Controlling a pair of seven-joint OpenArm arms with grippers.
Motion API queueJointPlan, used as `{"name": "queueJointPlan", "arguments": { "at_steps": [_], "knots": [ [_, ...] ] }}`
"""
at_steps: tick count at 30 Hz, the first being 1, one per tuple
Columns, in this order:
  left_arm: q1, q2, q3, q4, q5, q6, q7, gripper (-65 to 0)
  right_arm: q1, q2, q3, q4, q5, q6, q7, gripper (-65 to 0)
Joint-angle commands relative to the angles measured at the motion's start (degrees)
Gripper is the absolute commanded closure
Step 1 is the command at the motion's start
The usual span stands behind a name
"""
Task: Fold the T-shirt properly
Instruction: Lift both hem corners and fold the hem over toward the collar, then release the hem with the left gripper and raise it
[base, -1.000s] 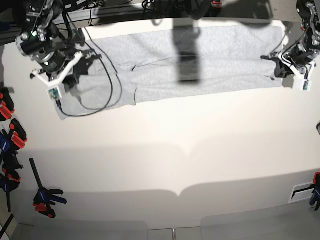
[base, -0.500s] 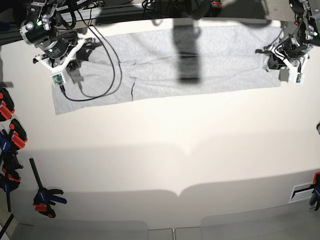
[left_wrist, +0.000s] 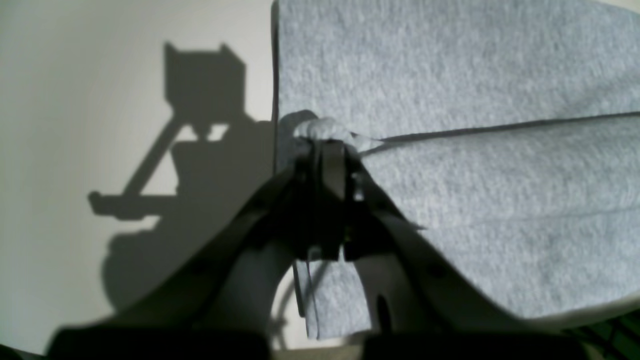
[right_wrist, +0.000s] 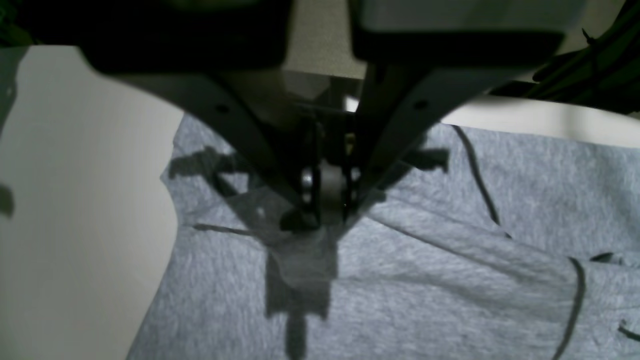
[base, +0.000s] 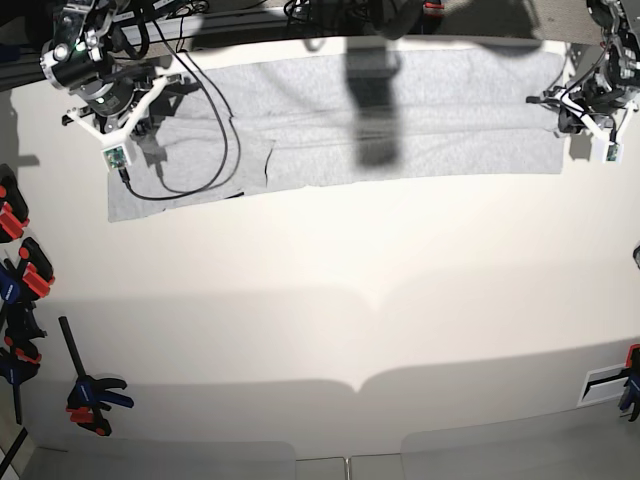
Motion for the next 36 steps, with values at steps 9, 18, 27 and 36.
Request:
{"name": "queueJointPlan", "arguments": {
  "at_steps": [9, 18, 27, 36],
  "knots": [
    [-0.1, -1.0, -0.7, 1.0, 0.0, -0.2, -0.9, -8.4, 0.1, 0.6, 0.3, 1.2, 5.4, 0.1, 1.1, -21.5],
    [-0.1, -1.0, -0.7, 1.0, 2.2, -0.2, -1.2, -38.7, 0.2, 0.6, 0.3, 1.2, 7.8, 0.2, 0.9, -25.9],
    [-0.2, -5.3, -0.7, -7.1, 3.4, -0.2, -3.0, -38.7, 0.1, 0.6, 0.3, 1.2, 7.8, 0.2, 0.9, -25.9],
    [-0.3, -12.9, -0.7, -26.4, -28.0, -9.4, 4.4, -38.7, 0.2, 0.6, 0.3, 1.2, 11.4, 0.2, 0.9, -25.9]
  ]
}}
